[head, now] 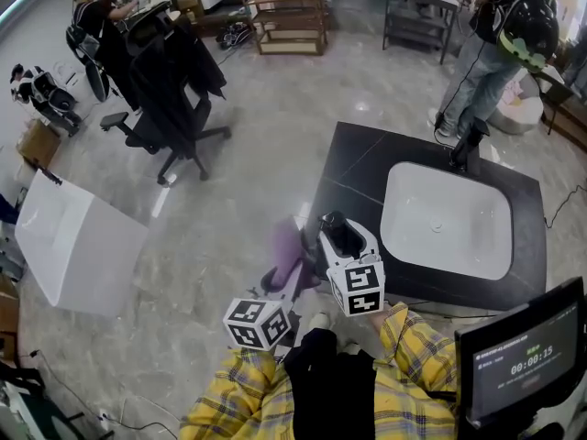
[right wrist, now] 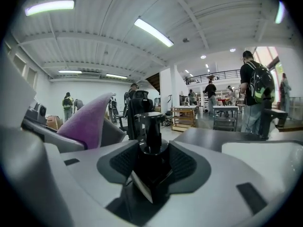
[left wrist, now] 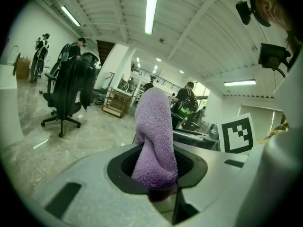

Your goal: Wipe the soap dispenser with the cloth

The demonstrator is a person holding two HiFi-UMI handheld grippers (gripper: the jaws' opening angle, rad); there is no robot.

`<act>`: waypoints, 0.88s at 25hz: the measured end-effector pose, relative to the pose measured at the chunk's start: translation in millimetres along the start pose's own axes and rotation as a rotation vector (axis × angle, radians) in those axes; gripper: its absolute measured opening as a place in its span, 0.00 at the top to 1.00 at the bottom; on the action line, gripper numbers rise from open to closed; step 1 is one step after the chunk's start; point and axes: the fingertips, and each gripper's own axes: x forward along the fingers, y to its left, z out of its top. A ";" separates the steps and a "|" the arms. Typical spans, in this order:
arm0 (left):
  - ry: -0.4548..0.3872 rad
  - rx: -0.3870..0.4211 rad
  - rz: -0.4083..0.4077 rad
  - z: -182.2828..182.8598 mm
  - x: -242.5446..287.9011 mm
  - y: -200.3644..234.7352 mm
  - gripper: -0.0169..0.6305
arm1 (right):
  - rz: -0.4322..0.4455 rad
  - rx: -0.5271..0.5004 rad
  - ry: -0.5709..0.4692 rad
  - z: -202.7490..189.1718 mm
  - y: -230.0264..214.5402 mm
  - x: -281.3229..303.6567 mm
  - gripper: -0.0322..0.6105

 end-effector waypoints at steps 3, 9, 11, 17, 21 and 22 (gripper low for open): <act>-0.005 -0.001 -0.003 0.9 -3.0 -4.3 0.84 | -0.046 0.029 0.004 0.6 0.4 -2.5 0.66; -0.022 -0.002 -0.033 5.5 2.5 -3.6 0.84 | 0.029 0.057 -0.016 4.6 6.5 -1.9 0.66; -0.037 -0.001 -0.039 7.9 4.1 -7.7 0.84 | 0.038 0.064 -0.088 15.3 3.5 -15.7 0.66; -0.081 0.027 -0.065 17.8 12.2 -45.9 0.84 | -0.063 0.124 -0.169 23.5 -31.8 -57.8 0.68; -0.073 0.027 -0.088 13.9 28.4 -57.6 0.84 | -0.110 0.149 -0.167 21.0 -50.9 -66.4 0.70; -0.068 0.026 -0.090 11.7 32.6 -58.5 0.84 | -0.118 0.149 -0.166 20.2 -54.0 -68.4 0.70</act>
